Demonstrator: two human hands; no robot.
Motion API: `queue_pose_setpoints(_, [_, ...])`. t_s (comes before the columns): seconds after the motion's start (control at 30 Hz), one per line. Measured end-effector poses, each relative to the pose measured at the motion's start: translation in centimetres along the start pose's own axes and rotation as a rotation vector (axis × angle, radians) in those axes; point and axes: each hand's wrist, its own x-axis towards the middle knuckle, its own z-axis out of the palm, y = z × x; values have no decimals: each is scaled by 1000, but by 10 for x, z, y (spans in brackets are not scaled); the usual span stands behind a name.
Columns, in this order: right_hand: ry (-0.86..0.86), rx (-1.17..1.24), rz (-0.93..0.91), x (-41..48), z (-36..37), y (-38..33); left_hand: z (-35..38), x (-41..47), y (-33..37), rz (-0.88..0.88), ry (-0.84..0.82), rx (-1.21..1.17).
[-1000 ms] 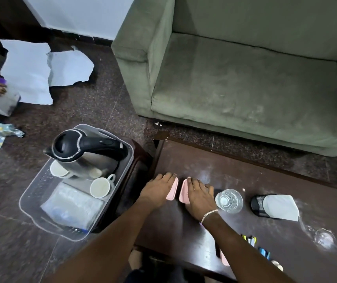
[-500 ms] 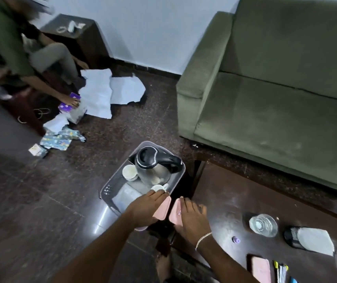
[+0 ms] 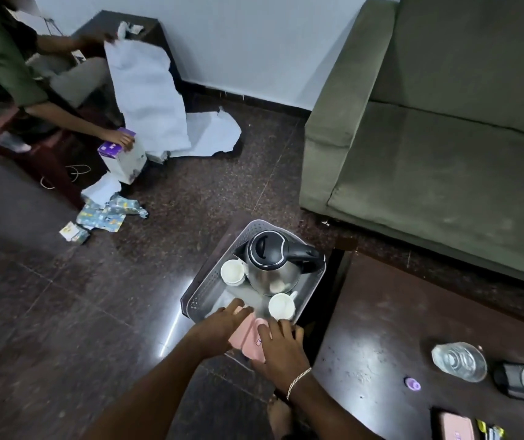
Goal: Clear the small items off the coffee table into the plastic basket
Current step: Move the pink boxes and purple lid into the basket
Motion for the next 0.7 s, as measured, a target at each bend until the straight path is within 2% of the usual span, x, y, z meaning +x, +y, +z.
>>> queue_pose_setpoints(0.4, [7, -55, 137, 14, 16, -11, 8, 20, -24, -20, -89, -24])
queue_pose_setpoints(0.7, [1, -61, 130, 14, 23, -8, 8, 23, -21, -48, -112, 37])
